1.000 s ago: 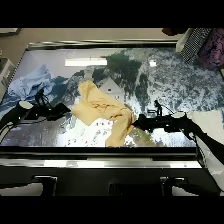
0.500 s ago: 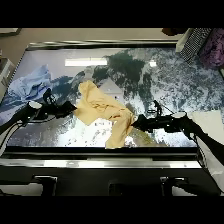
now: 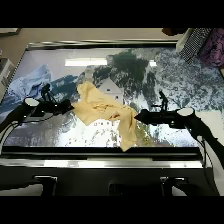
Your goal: Fold the clothes and pants, and hang the long-sleeved shirts on hangers.
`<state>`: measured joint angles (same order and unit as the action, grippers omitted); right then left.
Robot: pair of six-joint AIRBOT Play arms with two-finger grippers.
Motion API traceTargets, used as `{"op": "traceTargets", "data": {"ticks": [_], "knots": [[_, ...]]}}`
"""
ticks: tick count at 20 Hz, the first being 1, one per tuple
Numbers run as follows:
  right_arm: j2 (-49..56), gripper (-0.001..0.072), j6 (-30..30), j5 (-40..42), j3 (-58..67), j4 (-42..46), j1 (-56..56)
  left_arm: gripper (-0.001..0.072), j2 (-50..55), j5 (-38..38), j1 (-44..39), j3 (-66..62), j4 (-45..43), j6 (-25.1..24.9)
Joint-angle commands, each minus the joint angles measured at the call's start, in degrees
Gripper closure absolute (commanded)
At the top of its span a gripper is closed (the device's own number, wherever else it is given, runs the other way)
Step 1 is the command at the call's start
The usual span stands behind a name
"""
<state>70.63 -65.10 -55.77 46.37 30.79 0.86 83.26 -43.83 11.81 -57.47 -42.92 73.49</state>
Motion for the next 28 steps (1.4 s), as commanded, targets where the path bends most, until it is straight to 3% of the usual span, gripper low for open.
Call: {"op": "traceTargets", "data": {"ticks": [1, 4, 9, 13, 17, 20, 23, 25, 28], "knots": [[-6.36, 0.0685, -4.94, 1.68, 8.5, 13.81, 0.0, 0.0693, -8.04, -1.51, 1.09, -6.29, 0.39, -0.02], [-11.76, 0.0685, -9.53, 1.68, 20.94, 29.29, 0.0, 0.0693, -15.47, -5.27, 3.76, -15.52, 0.07, 1.11], [-21.68, 0.0685, -13.14, 1.6, 37.77, 49.05, 0.0, 0.0693, -28.22, -14.82, 10.78, -32.48, -16.55, 13.18], [-31.26, 0.0684, -14.27, 1.9, 41.42, 52.39, 0.0, 0.0692, -39.45, -16.61, 15.98, -37.53, -24.17, 16.09], [-35.63, 0.0684, -21.62, 1.75, 41.42, 54.18, -0.02, 0.0692, -45.83, -19.06, 17.44, -37.48, -25.51, 18.93], [-31.19, 0.0684, -26.91, 0.35, 41.4, 55.8, 0.0, 0.0692, -44.65, -23.96, 17.4, -35.69, -25.46, 19.76], [-19.43, 0.0683, -33.92, -1.92, 41.4, 55.25, -0.02, 0.0691, -41.64, -26.99, 17.38, -27.41, -23.06, 19.52], [-9.29, 0.0682, -37.81, -2.6, 41.4, 50.31, 0.0, 0.0691, -38.66, -26.91, 17.38, -18.86, -21.44, 19.3], [5.79, 0.0681, -37.11, -2.69, 41.4, 37.64, 0.0, 0.0691, -32.65, -22.45, 15.93, -4.79, -21.31, 17.88]]}}
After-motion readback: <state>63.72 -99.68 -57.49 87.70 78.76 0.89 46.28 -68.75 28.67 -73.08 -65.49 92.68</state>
